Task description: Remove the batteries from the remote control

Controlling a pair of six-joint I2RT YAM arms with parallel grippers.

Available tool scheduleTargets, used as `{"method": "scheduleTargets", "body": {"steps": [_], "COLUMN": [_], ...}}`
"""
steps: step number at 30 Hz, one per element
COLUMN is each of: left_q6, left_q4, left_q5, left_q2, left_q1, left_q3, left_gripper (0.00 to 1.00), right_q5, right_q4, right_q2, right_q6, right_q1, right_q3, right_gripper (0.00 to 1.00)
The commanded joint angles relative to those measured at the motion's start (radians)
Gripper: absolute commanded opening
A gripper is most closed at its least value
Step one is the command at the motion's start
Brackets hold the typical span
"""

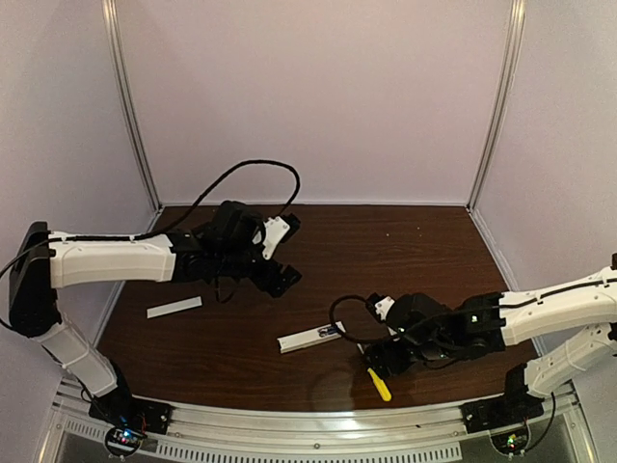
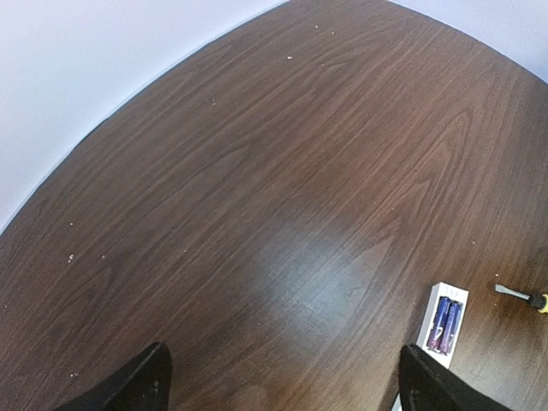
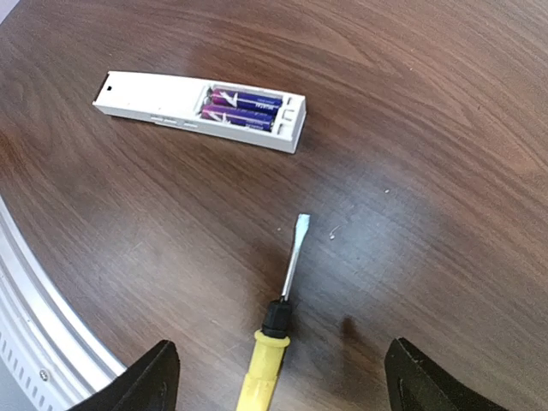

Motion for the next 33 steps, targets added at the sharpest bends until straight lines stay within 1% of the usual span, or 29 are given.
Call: {"method": "scheduleTargets", "body": {"steps": [1,12,19,30,32,33], "left_q6": [-0.032,-0.043,-0.05,-0.056,-0.058,-0.06], "left_q4": [0.061,0.071,0.066,0.064,0.066,0.065], "left_q5": [-0.04,-0.06,-0.053,-0.052,-0.05,-0.05], "left_q2": [-0.034,-0.057,-0.061,-0.077,-0.083,-0.084], "left_q1": [0.006,0.007,0.006,0.006,0.007,0.006], "left_q3": [-0.032,-0.048,-0.058,-0.069,-0.072,-0.073], "left_gripper": [0.93,0.92,0.91,0.89,0.89,0.89], "right_q5": [0.067,0.093,0.103,0.104,0.109,0.112], "right_q4": [-0.022,-0.021,-0.008,-0.006,-0.002,0.0], "right_q2": [0.032,0.159,0.19,0.249,0.244,0.241], "right_q6": [0.09,0.18,0.216,0.218,0.218,0.217], "right_q1": [0.062,0.174,0.193,0.208,0.211,0.21], "right_q3": [-0.021,-0.02,-0.041,-0.049,-0.048,-0.046], "right_gripper": [0.82,0.71,0.58,0.37,0.31,0.29]}}
